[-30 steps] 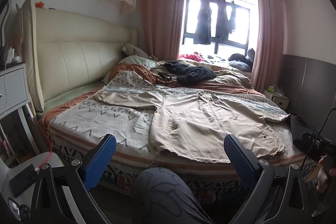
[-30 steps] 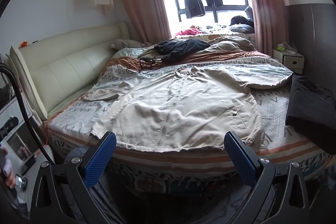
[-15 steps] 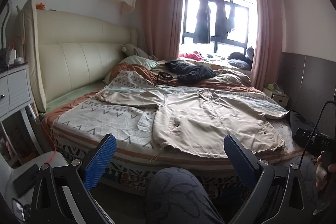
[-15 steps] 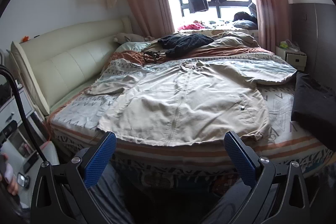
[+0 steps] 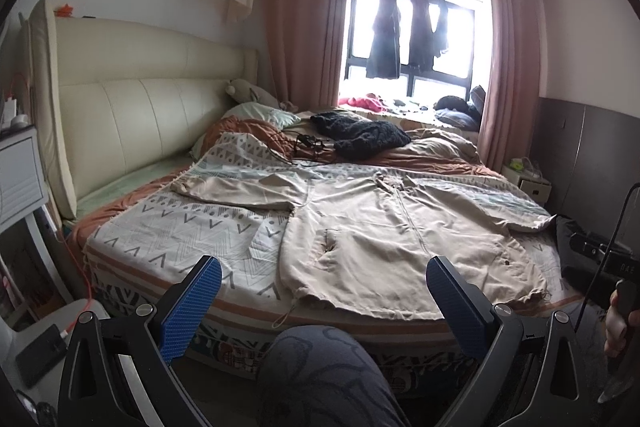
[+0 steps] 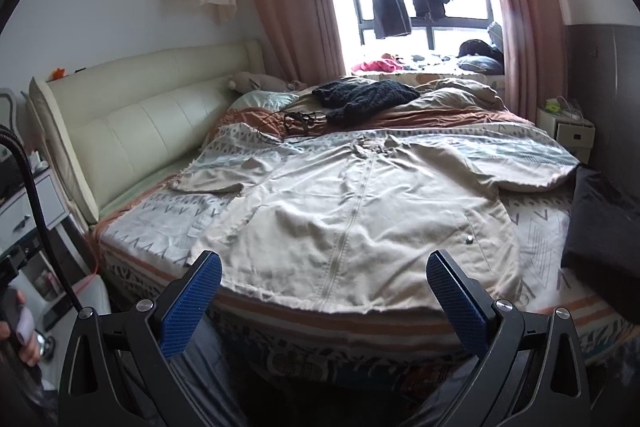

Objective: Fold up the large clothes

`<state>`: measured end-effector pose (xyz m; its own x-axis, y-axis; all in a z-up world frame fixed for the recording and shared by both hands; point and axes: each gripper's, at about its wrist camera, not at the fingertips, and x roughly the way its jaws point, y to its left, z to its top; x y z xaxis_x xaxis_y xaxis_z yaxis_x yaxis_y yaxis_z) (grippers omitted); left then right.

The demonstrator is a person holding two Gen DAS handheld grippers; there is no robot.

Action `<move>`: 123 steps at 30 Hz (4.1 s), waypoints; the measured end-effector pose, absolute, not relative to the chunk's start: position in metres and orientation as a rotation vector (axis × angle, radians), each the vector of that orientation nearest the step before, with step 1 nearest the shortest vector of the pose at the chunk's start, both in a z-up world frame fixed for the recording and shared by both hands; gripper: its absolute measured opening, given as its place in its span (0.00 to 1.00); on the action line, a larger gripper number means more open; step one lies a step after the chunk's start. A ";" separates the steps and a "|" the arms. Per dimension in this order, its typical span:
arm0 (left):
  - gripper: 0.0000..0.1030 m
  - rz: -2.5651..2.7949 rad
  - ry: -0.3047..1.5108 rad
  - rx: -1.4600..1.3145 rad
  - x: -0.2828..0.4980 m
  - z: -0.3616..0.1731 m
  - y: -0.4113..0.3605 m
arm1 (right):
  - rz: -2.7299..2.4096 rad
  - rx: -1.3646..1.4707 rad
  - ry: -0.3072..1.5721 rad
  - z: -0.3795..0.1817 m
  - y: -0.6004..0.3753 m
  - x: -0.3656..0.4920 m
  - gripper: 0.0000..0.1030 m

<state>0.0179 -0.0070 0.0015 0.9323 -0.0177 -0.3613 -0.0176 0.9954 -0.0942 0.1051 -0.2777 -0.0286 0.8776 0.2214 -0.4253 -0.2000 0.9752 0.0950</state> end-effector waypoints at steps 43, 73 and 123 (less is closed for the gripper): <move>0.71 0.222 0.609 -0.255 0.323 -0.024 0.158 | 0.364 0.119 0.685 -0.060 -0.190 0.482 0.99; 0.51 0.382 0.860 -0.554 0.558 -0.177 0.363 | 0.211 0.033 0.898 -0.160 -0.157 0.611 0.60; 0.02 -0.109 0.614 -0.214 0.546 0.094 0.119 | 0.536 0.192 1.054 -0.130 -0.108 0.593 0.38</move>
